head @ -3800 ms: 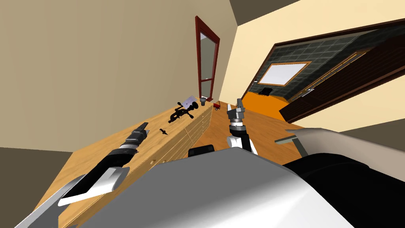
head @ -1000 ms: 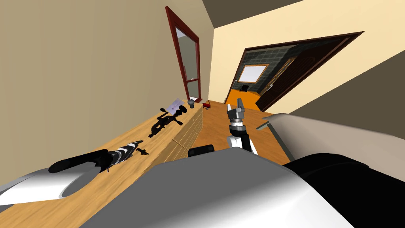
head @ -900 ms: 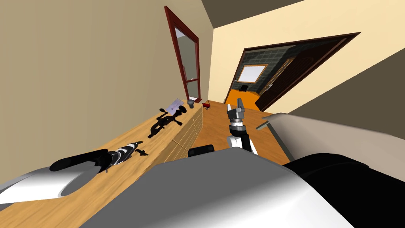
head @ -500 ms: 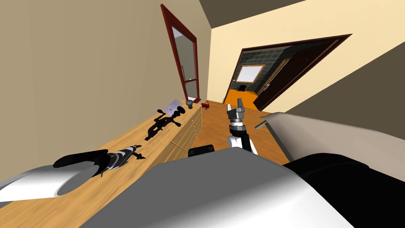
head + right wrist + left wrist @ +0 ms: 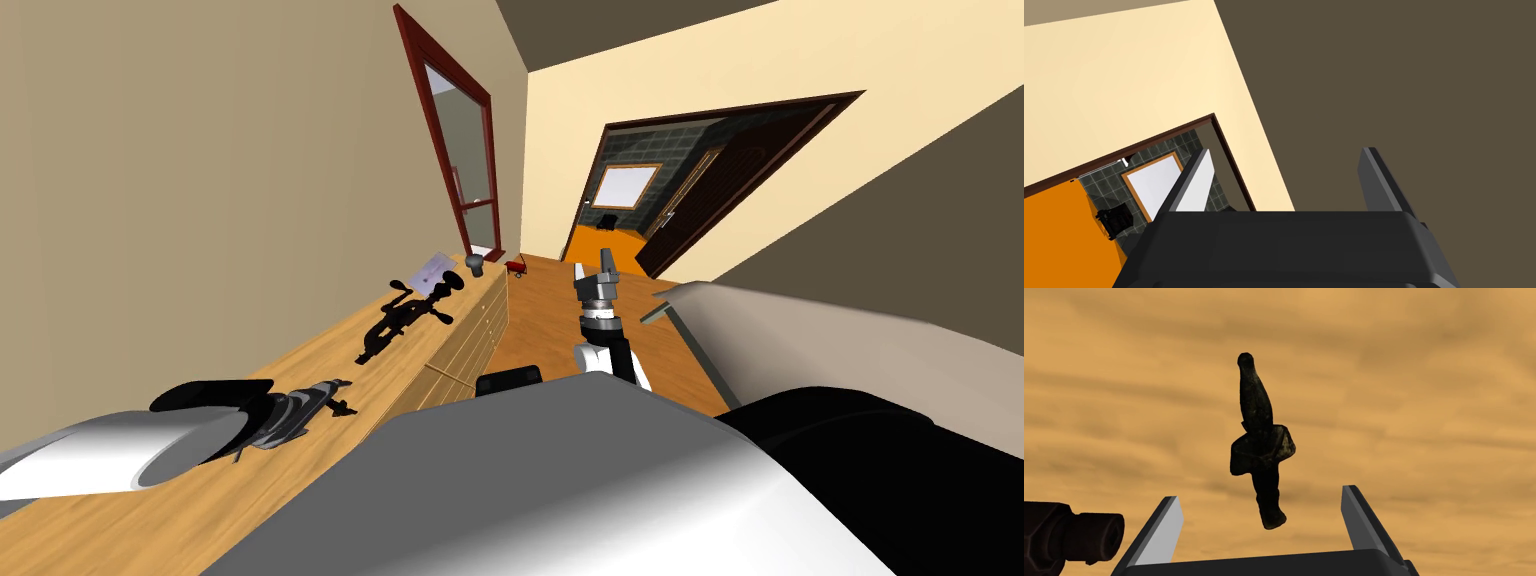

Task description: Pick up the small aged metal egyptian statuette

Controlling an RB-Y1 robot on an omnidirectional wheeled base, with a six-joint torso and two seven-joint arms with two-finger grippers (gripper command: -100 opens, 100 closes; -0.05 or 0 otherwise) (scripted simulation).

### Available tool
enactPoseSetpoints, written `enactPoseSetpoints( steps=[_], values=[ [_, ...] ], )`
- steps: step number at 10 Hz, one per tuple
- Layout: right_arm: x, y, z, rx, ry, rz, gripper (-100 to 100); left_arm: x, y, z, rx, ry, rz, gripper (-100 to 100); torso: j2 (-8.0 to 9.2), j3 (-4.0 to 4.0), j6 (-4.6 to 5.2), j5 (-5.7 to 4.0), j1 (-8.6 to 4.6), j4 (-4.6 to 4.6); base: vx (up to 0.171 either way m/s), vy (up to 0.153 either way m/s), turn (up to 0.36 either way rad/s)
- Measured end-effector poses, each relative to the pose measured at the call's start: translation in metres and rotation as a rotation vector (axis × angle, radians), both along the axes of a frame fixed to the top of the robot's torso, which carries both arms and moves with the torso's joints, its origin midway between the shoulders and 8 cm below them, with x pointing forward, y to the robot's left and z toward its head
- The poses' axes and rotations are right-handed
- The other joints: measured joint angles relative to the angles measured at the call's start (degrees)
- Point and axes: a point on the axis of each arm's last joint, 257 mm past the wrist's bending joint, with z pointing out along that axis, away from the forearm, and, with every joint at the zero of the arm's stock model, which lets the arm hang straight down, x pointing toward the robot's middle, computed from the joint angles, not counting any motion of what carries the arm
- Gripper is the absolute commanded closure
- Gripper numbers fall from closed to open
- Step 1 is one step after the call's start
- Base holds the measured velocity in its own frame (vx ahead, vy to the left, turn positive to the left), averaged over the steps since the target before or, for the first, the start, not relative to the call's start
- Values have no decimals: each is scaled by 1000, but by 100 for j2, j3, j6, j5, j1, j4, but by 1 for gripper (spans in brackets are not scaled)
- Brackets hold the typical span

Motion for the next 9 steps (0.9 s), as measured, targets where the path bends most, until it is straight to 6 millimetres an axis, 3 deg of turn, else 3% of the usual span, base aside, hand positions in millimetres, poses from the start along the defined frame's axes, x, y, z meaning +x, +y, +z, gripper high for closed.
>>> enactPoseSetpoints(
  steps=[1, 2, 3, 7, 8, 9],
  values=[
    [0, 0, 0, 0, 0, 0, 0, -6, 0, -1, -3, 25, 6, -100, 2, 1, -1, 0, 1, 1, 11, -3, -6],
    [0, 0, 0, 0, 0, 0, 0, -7, 0, -1, -3, 30, 7, 0, 8, 5, -2, 1, 3, 2, 0, 0, 0],
    [0, 0, 0, 0, 0, 0, 0, -7, 0, -1, -3, 29, 7, -100, 12, 7, -2, 1, 4, 3, 35, -11, -32],
    [0, 0, 0, 0, 0, 0, 0, -26, 16, -21, -4, 30, 17, -100, -2, -1, -2, 0, -1, 0, 42, -15, -14],
    [0, 0, 0, 0, 0, 0, 0, -26, 16, -22, -4, 30, 15, 100, 3, 1, 2, 3, 3, 1, 0, 0, 0],
    [0, 0, 0, 0, 0, 0, 0, -26, 16, -22, -4, 30, 15, 100, 7, 4, 2, 4, 6, 2, 0, 1, 26]
  ],
)
